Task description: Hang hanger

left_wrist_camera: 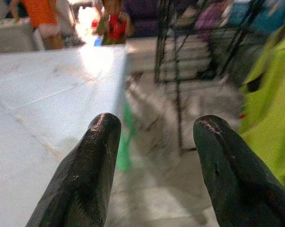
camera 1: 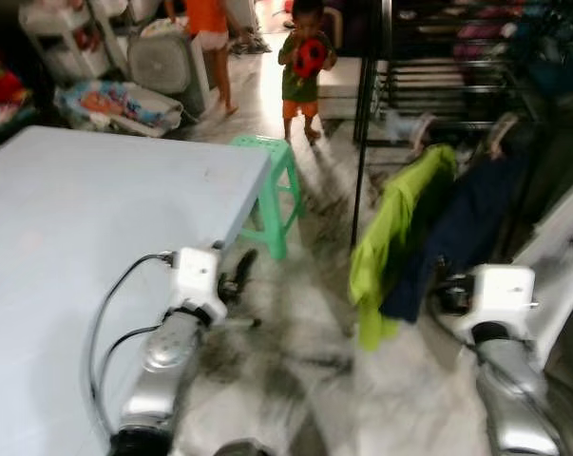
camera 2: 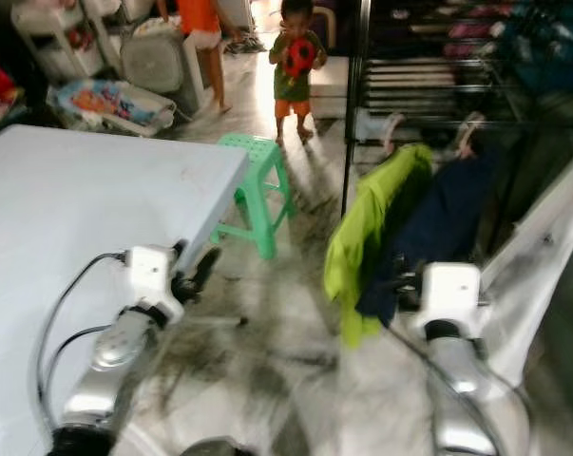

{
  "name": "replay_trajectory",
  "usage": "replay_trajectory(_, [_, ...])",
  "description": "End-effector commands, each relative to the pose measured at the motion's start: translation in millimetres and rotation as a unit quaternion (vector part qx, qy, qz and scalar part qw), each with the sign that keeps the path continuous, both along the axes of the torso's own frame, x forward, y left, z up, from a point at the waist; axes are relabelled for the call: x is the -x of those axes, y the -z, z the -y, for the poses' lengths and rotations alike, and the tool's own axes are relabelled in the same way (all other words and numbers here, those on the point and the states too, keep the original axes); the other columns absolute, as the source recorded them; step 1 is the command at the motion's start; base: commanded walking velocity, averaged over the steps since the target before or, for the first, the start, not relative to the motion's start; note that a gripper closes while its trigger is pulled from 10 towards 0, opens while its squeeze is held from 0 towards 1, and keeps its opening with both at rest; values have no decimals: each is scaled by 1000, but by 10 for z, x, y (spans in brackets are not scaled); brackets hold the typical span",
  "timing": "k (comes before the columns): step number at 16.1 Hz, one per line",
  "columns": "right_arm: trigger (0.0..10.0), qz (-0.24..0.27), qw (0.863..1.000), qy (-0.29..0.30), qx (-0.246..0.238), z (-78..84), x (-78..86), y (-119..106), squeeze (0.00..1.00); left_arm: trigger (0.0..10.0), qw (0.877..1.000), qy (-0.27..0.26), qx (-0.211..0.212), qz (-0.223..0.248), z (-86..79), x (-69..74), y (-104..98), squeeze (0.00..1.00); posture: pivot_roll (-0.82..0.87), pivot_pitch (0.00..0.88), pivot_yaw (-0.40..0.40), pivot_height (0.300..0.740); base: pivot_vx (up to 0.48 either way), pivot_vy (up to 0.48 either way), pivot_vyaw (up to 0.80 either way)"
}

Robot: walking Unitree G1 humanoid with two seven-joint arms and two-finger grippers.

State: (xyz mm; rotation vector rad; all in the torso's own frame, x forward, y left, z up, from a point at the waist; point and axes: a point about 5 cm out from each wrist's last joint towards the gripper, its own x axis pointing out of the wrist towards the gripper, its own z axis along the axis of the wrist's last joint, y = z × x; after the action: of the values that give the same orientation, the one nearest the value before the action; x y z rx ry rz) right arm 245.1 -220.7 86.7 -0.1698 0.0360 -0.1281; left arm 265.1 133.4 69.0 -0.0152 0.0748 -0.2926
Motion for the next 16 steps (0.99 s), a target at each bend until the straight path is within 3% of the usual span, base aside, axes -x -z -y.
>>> replay_trajectory(1, [10000,3,1000,-1,10,40,19,-25,0,10000,1000,3,0,8,33,-36,-51,0,-96,0,79,740,435,0,0])
replay_trajectory(6, [10000,7,1000,-23,18,-19,-10,-54,0,10000,1000,-9,2,0,2,-49,-27,0,-96,0,77,740,361,216,0])
replay_trajectory(10, [10000,18,999,-39,28,-56,-31,-106,0,10000,1000,-21,8,-7,-17,-53,-26,0,-92,0,77,740,0,459,0])
replay_trajectory(14, [10000,15,998,-54,26,-118,-27,-91,0,10000,1000,-19,-1,-5,-23,-48,-28,0,-89,0,81,740,0,0,0])
replay_trajectory(16, [10000,-10,998,-57,33,-146,-46,-34,0,10000,1000,-16,-4,-6,-17,-51,-27,0,-89,0,81,740,0,0,0])
